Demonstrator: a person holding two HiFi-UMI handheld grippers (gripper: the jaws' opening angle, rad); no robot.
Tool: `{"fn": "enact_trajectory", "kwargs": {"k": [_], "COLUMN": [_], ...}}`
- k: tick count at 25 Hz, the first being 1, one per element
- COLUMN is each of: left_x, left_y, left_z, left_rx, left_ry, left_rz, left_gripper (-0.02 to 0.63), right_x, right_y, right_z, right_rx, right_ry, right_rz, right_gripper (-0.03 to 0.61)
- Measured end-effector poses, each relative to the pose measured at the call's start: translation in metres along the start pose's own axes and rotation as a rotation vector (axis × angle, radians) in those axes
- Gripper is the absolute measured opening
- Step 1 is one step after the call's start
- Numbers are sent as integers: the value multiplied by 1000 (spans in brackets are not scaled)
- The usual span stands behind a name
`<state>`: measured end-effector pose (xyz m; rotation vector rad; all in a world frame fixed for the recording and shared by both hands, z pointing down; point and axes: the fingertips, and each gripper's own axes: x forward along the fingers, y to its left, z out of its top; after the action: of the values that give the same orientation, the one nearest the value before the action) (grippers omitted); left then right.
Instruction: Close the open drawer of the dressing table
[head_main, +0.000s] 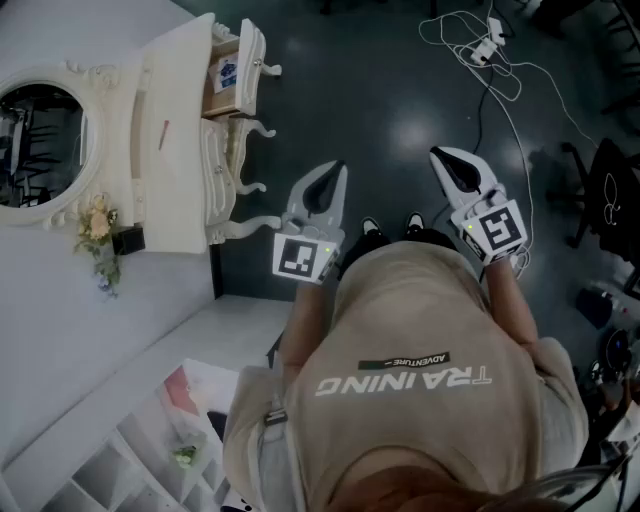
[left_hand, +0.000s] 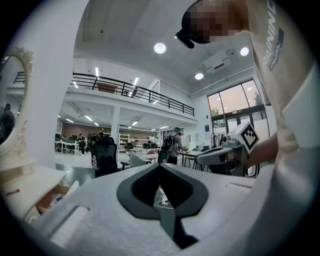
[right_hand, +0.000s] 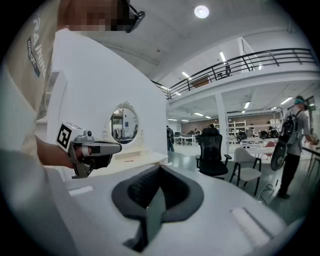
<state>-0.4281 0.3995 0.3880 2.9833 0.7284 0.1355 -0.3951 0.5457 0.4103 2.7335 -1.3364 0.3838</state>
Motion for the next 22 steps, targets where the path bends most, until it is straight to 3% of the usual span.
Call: {"fn": "enact_trajectory", "kwargs": {"k": [4,10,14,17,20,22], "left_x": [10,21,32,49,77,99], "left_y": [27,45,54,58,68,74], "left_z": [-9,-21,-27,-38,-46,-46], "left_rx": [57,47,55,8,-103,-99], "left_ry": [12,10,8,31,58,68], "left_rz": [-34,-122,-153,-150,-145,-132], "left_gripper": [2,2,2,2,2,2], "right_x": [35,59,63,61,70,83], "right_y": [-1,6,4,-15,-45,-68], "right_z": [-4,4,-4,-17,-34,-45], "right_rx": [11,-1,44,59,105,161], "right_ry": [-29,-36,-14,39,77,69], "right_rz": [-20,-52,-63,-91,-100,-83], "right_gripper": [3,3,3,3,3,3]}}
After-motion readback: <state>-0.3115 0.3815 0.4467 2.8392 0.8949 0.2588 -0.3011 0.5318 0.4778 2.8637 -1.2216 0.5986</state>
